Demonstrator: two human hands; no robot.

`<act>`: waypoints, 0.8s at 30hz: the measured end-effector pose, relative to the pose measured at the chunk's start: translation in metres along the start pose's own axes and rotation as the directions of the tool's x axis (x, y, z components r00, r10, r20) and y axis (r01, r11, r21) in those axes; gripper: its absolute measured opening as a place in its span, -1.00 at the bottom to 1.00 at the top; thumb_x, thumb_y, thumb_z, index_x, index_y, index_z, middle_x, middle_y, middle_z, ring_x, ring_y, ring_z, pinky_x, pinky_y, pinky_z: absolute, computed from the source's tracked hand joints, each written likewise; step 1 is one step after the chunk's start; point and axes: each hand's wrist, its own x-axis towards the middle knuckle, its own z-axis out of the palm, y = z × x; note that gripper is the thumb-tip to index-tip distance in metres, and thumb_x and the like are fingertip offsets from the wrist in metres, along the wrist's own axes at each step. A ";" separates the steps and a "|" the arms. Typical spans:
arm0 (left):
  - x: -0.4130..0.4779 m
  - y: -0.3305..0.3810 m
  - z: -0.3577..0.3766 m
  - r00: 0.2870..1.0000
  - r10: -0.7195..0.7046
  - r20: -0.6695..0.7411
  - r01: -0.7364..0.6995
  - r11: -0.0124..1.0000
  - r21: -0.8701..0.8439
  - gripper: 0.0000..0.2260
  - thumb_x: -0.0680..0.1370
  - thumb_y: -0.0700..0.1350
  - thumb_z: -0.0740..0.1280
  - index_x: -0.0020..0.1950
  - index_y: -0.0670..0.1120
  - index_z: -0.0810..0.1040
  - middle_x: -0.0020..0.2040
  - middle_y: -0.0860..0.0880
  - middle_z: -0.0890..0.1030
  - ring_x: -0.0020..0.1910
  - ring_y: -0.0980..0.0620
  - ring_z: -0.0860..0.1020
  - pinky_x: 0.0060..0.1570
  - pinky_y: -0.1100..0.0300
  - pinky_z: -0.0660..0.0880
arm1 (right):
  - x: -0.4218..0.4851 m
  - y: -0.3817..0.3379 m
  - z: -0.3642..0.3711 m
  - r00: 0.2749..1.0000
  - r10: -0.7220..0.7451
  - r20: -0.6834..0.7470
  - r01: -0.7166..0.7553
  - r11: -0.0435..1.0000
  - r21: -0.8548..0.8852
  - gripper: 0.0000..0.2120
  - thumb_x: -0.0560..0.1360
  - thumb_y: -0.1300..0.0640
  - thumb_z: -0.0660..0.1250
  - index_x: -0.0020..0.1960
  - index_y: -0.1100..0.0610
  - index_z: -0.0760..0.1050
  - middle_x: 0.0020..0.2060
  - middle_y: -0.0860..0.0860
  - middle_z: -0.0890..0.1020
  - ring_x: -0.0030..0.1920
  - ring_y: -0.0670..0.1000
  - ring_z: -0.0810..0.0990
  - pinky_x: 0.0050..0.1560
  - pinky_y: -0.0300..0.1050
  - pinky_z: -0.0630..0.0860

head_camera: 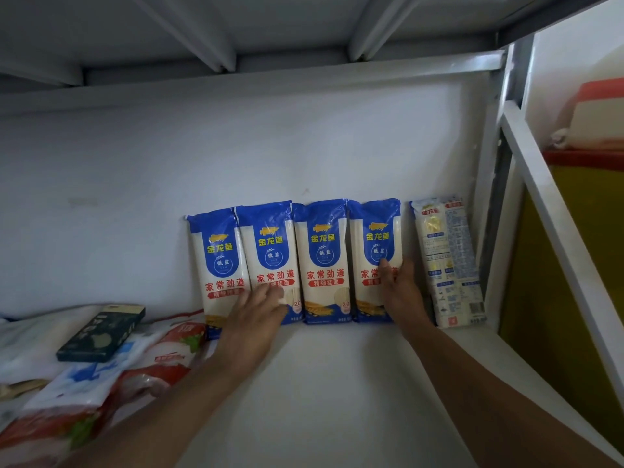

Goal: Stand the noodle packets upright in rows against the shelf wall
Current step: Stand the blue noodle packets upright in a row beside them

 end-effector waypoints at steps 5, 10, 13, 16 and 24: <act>0.014 -0.007 0.000 0.920 0.360 0.158 -0.388 0.896 0.217 -0.61 0.42 -0.27 0.51 0.23 -0.18 0.56 0.05 -0.11 0.58 -0.02 -0.13 0.56 -0.10 -0.02 0.57 | 0.000 -0.001 -0.001 1.000 0.005 0.016 -0.005 1.000 0.007 -0.64 0.65 -0.18 0.19 0.29 0.03 0.28 0.14 -0.02 0.62 -0.07 -0.12 0.65 -0.23 -0.17 0.59; 0.038 -0.003 0.005 0.863 0.423 0.276 -0.494 0.819 0.292 -0.80 0.34 -0.20 0.60 -0.14 -0.13 0.64 -0.29 -0.09 0.68 -0.34 -0.08 0.64 -0.34 0.08 0.60 | 0.002 0.000 0.001 1.000 0.003 0.010 -0.003 1.000 0.028 -0.65 0.65 -0.18 0.19 0.29 0.01 0.28 0.15 -0.01 0.63 -0.04 -0.07 0.67 -0.18 -0.13 0.62; 0.041 0.001 0.007 0.861 0.398 0.316 -0.478 0.846 0.236 -0.79 0.27 -0.22 0.62 -0.33 -0.07 0.60 -0.43 -0.03 0.63 -0.49 -0.02 0.60 -0.51 0.19 0.48 | 0.002 0.001 0.001 1.000 0.009 0.010 -0.009 1.000 0.018 -0.67 0.65 -0.18 0.18 0.27 0.01 0.27 0.13 -0.02 0.62 -0.05 -0.06 0.66 -0.18 -0.12 0.63; 0.041 0.005 0.009 0.870 0.395 0.297 -0.464 0.858 0.218 -0.78 0.26 -0.25 0.60 -0.38 -0.06 0.59 -0.45 -0.02 0.61 -0.51 -0.01 0.58 -0.52 0.21 0.45 | 0.003 0.003 0.002 1.000 0.008 0.004 -0.008 1.000 0.019 -0.68 0.65 -0.19 0.18 0.26 -0.01 0.27 0.14 -0.01 0.63 0.00 -0.01 0.68 -0.07 0.02 0.67; 0.035 -0.004 0.011 0.867 0.462 0.189 -0.489 0.861 0.138 -0.77 0.27 -0.21 0.65 -0.21 -0.08 0.65 -0.27 -0.02 0.68 -0.29 0.00 0.65 -0.33 0.12 0.63 | 0.004 0.003 0.003 1.000 0.025 0.012 -0.025 0.999 0.033 -0.65 0.65 -0.19 0.18 0.30 0.00 0.29 0.14 -0.02 0.64 -0.02 -0.03 0.67 -0.12 -0.04 0.65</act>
